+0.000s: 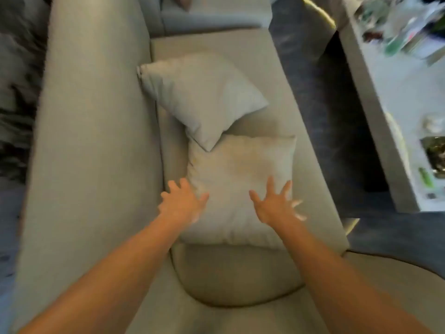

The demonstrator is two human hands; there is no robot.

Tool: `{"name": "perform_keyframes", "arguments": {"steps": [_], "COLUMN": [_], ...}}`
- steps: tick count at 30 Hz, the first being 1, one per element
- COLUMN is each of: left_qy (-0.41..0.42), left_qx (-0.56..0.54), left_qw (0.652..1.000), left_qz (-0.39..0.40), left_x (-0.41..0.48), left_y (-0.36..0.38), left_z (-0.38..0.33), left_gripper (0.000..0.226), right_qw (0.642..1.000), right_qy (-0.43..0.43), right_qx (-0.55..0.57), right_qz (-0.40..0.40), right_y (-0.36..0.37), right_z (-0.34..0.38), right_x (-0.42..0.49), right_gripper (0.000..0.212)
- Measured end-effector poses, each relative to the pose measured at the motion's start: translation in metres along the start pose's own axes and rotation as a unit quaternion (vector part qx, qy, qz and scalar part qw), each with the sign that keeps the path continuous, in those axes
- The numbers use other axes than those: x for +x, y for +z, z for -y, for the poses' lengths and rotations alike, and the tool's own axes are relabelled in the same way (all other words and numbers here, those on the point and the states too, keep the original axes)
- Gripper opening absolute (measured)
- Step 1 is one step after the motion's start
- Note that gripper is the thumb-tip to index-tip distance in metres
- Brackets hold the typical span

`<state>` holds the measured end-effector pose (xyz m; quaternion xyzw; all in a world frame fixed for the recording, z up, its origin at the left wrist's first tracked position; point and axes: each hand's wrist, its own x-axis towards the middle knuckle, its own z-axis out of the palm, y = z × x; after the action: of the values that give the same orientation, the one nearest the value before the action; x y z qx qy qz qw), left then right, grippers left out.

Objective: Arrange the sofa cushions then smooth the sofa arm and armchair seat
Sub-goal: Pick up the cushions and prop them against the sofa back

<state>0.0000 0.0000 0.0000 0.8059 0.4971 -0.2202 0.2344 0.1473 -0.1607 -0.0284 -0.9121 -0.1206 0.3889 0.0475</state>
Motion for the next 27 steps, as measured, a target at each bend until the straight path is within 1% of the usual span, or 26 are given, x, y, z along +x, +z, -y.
{"name": "perform_keyframes", "arguments": {"steps": [2, 3, 5, 6, 8, 10, 13, 16, 17, 19, 22, 24, 25, 27], "left_qy": [-0.036, -0.044, -0.044, -0.033, -0.010, -0.008, 0.010, 0.006, 0.003, -0.002, 0.013, 0.035, 0.048, 0.068], "left_qx": [-0.053, -0.078, -0.145, -0.182, -0.236, -0.254, -0.290, -0.284, -0.280, -0.271, -0.238, -0.192, -0.165, -0.124], "left_qw": [0.997, 0.995, 0.988, 0.982, 0.969, 0.961, 0.952, 0.955, 0.957, 0.960, 0.967, 0.974, 0.976, 0.973], "left_qz": [-0.036, -0.039, -0.025, -0.027, -0.068, -0.106, -0.097, -0.083, -0.076, -0.066, -0.085, -0.111, -0.131, -0.183], "left_x": [0.031, 0.047, 0.074, 0.084, 0.098, 0.107, 0.103, 0.081, 0.072, 0.049, -0.004, -0.045, -0.065, -0.095], "left_y": [0.028, 0.043, 0.073, 0.089, 0.116, 0.128, 0.119, 0.092, 0.081, 0.052, -0.008, -0.045, -0.060, -0.079], "left_z": [-0.005, -0.005, -0.003, -0.004, -0.002, 0.004, 0.005, -0.003, -0.007, -0.012, -0.016, -0.018, -0.018, -0.011], "left_gripper": [0.093, 0.101, 0.112, 0.115, 0.112, 0.106, 0.100, 0.086, 0.082, 0.077, 0.072, 0.071, 0.070, 0.066], "right_qw": [0.995, 0.988, 0.958, 0.950, 0.944, 0.948, 0.945, 0.927, 0.916, 0.891, 0.844, 0.810, 0.796, 0.783], "right_qy": [0.041, 0.059, 0.127, 0.163, 0.204, 0.206, 0.210, 0.188, 0.171, 0.163, 0.154, 0.148, 0.151, 0.130], "right_qx": [0.081, 0.141, 0.255, 0.265, 0.254, 0.235, 0.242, 0.321, 0.361, 0.424, 0.501, 0.540, 0.556, 0.572], "right_qz": [-0.027, -0.021, -0.028, -0.032, -0.051, -0.062, -0.066, -0.052, -0.041, 0.005, 0.117, 0.174, 0.186, 0.207], "right_y": [0.025, 0.039, 0.069, 0.082, 0.103, 0.113, 0.114, 0.101, 0.095, 0.084, 0.075, 0.073, 0.074, 0.079], "right_z": [-0.032, -0.051, -0.092, -0.105, -0.120, -0.124, -0.126, -0.117, -0.112, -0.100, -0.082, -0.060, -0.044, -0.011], "right_x": [0.037, 0.056, 0.082, 0.089, 0.104, 0.116, 0.115, 0.101, 0.096, 0.082, 0.050, 0.027, 0.019, 0.005], "right_gripper": [0.077, 0.076, 0.083, 0.086, 0.091, 0.091, 0.083, 0.080, 0.079, 0.076, 0.076, 0.064, 0.057, 0.044]}}
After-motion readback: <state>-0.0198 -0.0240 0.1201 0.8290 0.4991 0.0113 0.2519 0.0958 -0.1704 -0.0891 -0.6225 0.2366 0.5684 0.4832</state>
